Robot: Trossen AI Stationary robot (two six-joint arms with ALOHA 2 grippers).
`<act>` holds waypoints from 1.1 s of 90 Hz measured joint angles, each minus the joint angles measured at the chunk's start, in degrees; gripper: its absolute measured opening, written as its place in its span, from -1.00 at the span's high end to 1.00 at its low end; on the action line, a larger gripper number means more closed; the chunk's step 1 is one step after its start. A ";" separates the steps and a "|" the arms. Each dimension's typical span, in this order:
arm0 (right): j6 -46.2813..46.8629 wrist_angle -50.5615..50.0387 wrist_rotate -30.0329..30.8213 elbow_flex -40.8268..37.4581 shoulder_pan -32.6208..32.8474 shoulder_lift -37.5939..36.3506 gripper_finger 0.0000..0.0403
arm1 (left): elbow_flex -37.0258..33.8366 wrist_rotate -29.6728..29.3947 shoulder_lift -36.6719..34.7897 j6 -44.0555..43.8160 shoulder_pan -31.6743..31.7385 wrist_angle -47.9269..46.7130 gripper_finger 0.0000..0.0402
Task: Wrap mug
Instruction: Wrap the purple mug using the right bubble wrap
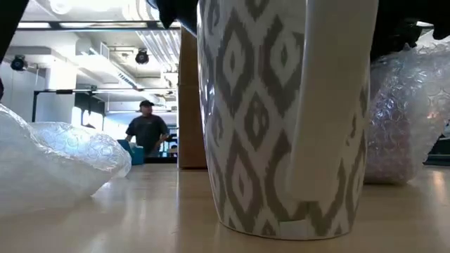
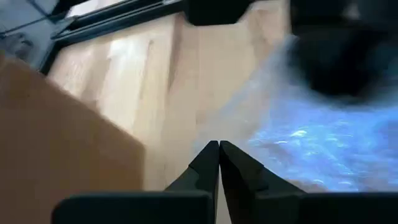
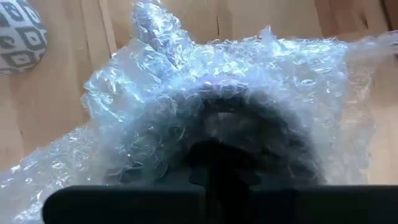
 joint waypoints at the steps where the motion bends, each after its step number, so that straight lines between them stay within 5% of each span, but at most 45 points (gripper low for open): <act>1: 0.02 0.01 -0.01 -0.01 -0.01 0.00 0.99 | -0.09 0.19 0.27 -0.12 0.10 -0.03 1.00; 55: 0.15 0.48 0.17 -0.14 0.00 -0.07 0.99 | -0.11 17.74 2.55 -1.87 -1.11 11.13 1.00; 99: 0.66 -4.10 -1.08 3.01 0.19 -1.12 0.99 | 0.32 21.77 6.37 -1.70 -1.52 14.80 1.00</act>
